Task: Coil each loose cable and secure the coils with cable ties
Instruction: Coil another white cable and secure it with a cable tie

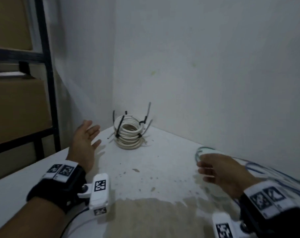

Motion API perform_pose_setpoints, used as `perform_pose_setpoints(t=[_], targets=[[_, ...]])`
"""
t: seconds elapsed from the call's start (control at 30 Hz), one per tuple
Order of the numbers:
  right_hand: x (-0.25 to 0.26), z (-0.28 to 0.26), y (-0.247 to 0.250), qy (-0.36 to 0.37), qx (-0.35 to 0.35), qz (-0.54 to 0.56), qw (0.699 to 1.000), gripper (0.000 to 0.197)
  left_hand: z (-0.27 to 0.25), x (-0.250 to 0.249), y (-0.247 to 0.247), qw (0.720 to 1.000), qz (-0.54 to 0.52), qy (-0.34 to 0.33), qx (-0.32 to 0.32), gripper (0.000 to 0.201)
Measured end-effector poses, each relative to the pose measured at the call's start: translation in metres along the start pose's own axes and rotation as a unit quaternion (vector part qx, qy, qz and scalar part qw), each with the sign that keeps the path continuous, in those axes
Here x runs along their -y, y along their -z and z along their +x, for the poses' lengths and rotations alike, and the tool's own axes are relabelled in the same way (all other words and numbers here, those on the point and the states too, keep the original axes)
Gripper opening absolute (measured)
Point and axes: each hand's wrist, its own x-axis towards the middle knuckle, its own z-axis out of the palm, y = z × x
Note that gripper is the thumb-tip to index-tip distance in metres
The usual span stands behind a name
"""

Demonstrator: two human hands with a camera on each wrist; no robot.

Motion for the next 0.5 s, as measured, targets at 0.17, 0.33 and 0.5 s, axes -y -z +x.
perform_pose_setpoints(t=[0.17,0.33,0.5], targets=[[-0.024,-0.069,0.078,-0.029,0.009,-0.051,0.998,0.013,-0.071,0.001,-0.035,0.991,0.093,-0.055,0.079,0.021],[-0.034,-0.124,0.163,-0.018,-0.018,-0.145,0.989,0.020,-0.170,0.037,-0.104,0.985,0.076,0.058,0.145,0.021],[-0.045,-0.163,0.240,-0.005,-0.091,-0.297,0.950,0.028,-0.256,0.088,-0.169,0.962,0.045,0.210,0.167,0.017]])
